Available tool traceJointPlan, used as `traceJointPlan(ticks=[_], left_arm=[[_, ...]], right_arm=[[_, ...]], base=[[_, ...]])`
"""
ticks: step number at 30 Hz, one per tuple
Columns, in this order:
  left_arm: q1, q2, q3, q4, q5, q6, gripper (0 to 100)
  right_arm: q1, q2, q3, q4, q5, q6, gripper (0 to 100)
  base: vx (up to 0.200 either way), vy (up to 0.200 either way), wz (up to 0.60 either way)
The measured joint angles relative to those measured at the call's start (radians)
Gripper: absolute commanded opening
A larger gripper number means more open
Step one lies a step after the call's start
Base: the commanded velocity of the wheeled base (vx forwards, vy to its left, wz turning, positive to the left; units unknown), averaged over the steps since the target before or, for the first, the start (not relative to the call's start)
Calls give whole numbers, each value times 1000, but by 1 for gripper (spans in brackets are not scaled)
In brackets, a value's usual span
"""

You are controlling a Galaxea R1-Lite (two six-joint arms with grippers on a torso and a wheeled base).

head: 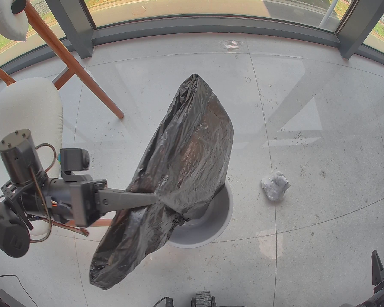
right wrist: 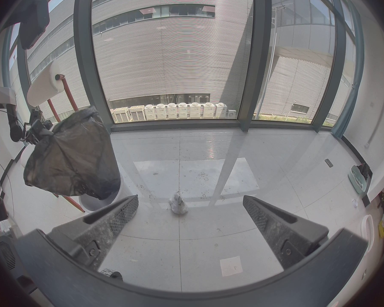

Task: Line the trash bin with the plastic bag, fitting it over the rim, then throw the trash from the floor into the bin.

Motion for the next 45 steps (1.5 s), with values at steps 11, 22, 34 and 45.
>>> traceJointPlan(ticks=[11, 22, 34, 45], left_arm=[[-230, 98, -14, 130, 530, 399, 0], [-291, 103, -90, 446, 669, 684, 0], [-344, 104, -236, 656, 800, 720, 0], [-389, 120, -337, 784, 916, 746, 0]], right_arm=[[-4, 1, 0, 1, -3, 7, 100], [101, 255, -228, -20, 16, 159, 100], [365, 819, -546, -15, 41, 430, 100], [564, 1366, -894, -12, 81, 669, 100]], base=[[0, 0, 0], [0, 0, 0], [0, 0, 0], [0, 0, 0]])
